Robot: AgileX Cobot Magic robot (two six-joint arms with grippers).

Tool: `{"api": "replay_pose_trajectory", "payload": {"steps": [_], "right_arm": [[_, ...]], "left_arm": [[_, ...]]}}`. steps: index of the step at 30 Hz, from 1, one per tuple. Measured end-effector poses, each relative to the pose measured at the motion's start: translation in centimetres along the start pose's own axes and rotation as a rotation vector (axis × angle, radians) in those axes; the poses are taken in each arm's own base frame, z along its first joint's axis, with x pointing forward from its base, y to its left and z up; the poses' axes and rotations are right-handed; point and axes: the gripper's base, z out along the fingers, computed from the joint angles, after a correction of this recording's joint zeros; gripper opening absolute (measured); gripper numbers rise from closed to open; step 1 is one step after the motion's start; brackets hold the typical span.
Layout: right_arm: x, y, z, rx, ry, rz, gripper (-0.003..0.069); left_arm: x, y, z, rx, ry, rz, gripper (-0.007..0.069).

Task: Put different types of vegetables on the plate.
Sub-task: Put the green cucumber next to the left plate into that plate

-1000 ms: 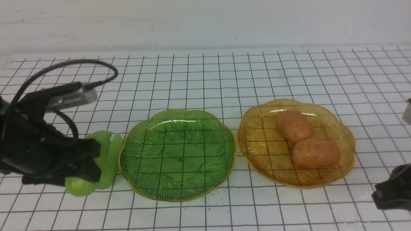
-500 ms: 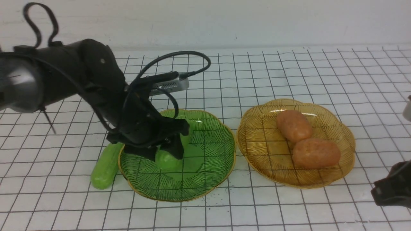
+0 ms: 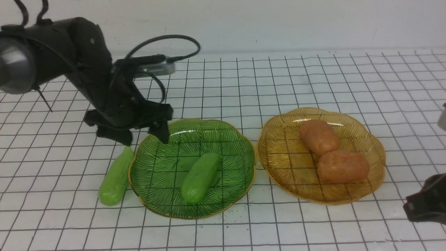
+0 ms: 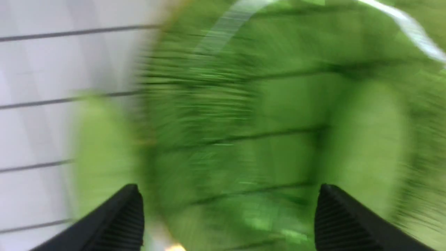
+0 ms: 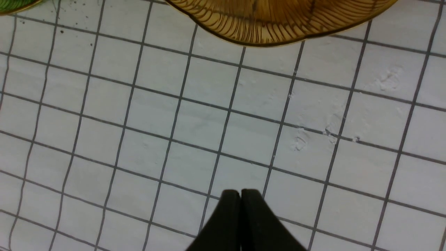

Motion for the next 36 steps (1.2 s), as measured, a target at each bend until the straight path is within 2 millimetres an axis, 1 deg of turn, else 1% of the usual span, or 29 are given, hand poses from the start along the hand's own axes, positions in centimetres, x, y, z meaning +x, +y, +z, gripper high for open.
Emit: {"api": "replay_pose_trajectory", "payload": {"steps": [3, 5, 6, 7, 8, 11, 12, 14, 19, 29, 32, 36], "right_arm": [[0.0, 0.0, 0.0, 0.000, -0.003, -0.001, -0.0014], [-0.1, 0.0, 0.0, 0.001, -0.006, -0.010, -0.0014], [-0.1, 0.0, 0.0, 0.001, -0.008, -0.012, -0.0014], [-0.1, 0.0, 0.0, 0.001, -0.008, -0.015, -0.0014], [-0.1, 0.0, 0.0, 0.001, -0.008, -0.015, -0.0014], [-0.1, 0.0, 0.0, 0.000, -0.008, -0.020, -0.0014], [-0.1, 0.0, 0.0, 0.000, -0.008, -0.020, -0.0014], [-0.1, 0.0, 0.0, 0.000, -0.008, -0.020, -0.0014], [-0.1, 0.0, 0.0, 0.000, -0.008, -0.021, -0.0014], [-0.1, 0.0, 0.0, 0.000, -0.008, -0.021, -0.0014], [-0.1, 0.0, 0.0, 0.000, -0.009, -0.021, -0.0014], [-0.1, 0.0, 0.0, -0.001, -0.008, -0.021, -0.0014]], "left_arm": [[-0.4, 2.2, 0.1, -0.032, 0.000, -0.076, 0.0589], [-0.5, 3.3, 0.7, -0.042, 0.014, -0.108, 0.0587], [-0.5, 3.4, 0.9, -0.043, 0.018, -0.112, 0.0587], [-0.6, 3.7, 1.7, -0.047, 0.032, -0.121, 0.0585], [-0.6, 3.8, 2.0, -0.048, 0.037, -0.122, 0.0584], [-0.9, 4.2, 3.9, -0.052, 0.044, -0.130, 0.0582], [-1.0, 4.2, 4.0, -0.052, 0.039, -0.130, 0.0582], [-1.2, 4.4, 5.2, -0.054, 0.033, -0.134, 0.0582], [-1.6, 4.6, 6.5, -0.056, 0.010, -0.136, 0.0582], [-2.0, 4.7, 6.9, -0.053, -0.025, -0.138, 0.0582], [-2.1, 4.6, 6.5, -0.053, -0.018, -0.136, 0.0582], [-2.8, 4.3, 4.8, -0.058, -0.028, -0.119, 0.0582]]}}
